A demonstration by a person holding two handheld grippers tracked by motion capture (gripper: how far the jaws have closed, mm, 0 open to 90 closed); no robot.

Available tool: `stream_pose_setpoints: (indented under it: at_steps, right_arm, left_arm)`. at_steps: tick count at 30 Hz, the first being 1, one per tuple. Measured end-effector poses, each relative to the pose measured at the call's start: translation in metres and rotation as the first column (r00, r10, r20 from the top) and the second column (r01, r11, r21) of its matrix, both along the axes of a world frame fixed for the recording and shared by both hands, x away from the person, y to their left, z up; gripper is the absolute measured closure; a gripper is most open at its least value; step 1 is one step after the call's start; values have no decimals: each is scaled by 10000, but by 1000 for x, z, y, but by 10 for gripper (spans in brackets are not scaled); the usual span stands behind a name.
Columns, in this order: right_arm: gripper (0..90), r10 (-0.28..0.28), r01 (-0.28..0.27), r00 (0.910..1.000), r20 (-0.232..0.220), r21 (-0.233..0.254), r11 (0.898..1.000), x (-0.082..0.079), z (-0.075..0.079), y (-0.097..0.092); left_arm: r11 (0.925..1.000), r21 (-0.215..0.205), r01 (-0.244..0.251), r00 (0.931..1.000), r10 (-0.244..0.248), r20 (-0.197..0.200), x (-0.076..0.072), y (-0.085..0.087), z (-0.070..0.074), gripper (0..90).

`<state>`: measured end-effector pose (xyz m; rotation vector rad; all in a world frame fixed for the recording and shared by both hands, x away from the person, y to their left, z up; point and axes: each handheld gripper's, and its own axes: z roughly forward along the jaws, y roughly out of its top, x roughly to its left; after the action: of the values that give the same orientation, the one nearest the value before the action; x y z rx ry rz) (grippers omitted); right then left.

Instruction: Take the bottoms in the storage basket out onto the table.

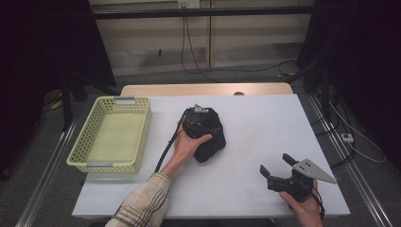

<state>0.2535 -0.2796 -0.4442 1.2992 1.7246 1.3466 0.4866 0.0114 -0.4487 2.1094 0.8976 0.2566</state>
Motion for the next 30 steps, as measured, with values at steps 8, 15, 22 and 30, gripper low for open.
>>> stream_pose_setpoints:
  at_steps: [8, 15, 22, 30]
  right_arm:
    - [49, 63, -63, 10000, -55, -72, 10000, 1, -1, 1]
    - [49, 111, -112, 9999, -44, -159, 9998, 0, 0, 3]
    - [49, 73, -74, 9999, -101, -85, 9999, 0, 0, 3]
    - [50, 18, -19, 10000, -44, -69, 10000, -2, 1, 3]
  left_arm:
    - [9996, 10, 273, 9992, -273, 291, -1, 2, 2, 79]
    - [9992, 15, 402, 9975, -402, 575, -5, 2, 8, 68]
    - [9956, -281, 889, 9921, -860, 911, -14, 4, 14, 46]
    - [9920, -61, 1260, 9825, -1240, 1390, -28, 2, 24, 43]
